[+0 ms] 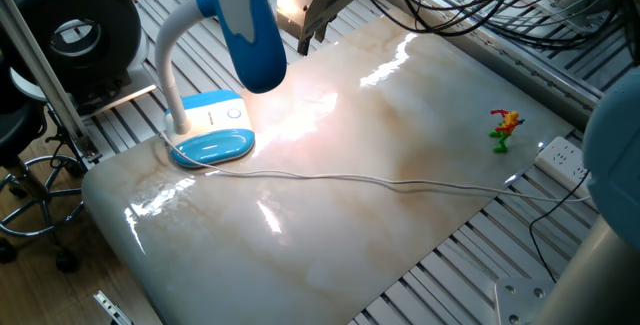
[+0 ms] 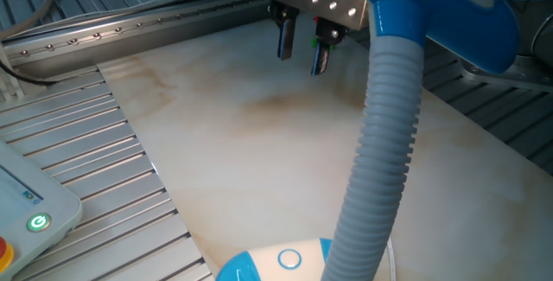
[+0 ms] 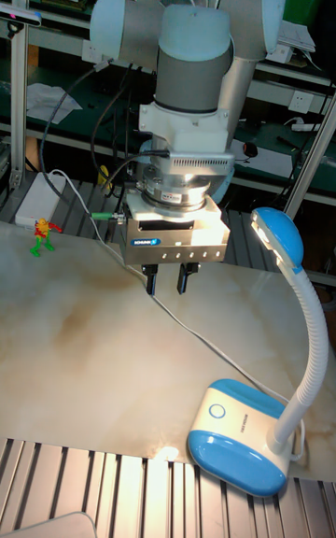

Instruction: Turn off the desk lamp by pressing the button

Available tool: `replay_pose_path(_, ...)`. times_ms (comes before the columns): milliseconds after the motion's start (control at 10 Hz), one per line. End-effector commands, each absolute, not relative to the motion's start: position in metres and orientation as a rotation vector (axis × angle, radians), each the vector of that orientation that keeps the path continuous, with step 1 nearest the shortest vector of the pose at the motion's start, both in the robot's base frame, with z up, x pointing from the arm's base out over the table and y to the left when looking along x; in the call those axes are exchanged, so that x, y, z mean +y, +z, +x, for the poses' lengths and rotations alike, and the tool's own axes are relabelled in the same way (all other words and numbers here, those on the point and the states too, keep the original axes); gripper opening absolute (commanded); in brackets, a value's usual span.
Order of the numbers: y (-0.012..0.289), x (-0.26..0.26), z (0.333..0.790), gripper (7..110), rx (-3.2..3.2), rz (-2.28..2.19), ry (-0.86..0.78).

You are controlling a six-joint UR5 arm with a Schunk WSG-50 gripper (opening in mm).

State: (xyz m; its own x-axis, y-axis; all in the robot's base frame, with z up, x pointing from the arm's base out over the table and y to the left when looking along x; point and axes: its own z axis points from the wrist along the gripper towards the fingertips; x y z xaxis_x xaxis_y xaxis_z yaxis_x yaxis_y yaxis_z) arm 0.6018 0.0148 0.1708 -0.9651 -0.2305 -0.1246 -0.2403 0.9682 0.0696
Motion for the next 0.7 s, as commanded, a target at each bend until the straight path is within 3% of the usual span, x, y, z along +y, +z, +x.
replay_pose_path(0,0.155,0.023,0.614,44,2.990,-0.369,0.143)
replay_pose_path(600,0.121,0.039,0.625,44,2.961,-0.361,0.173)
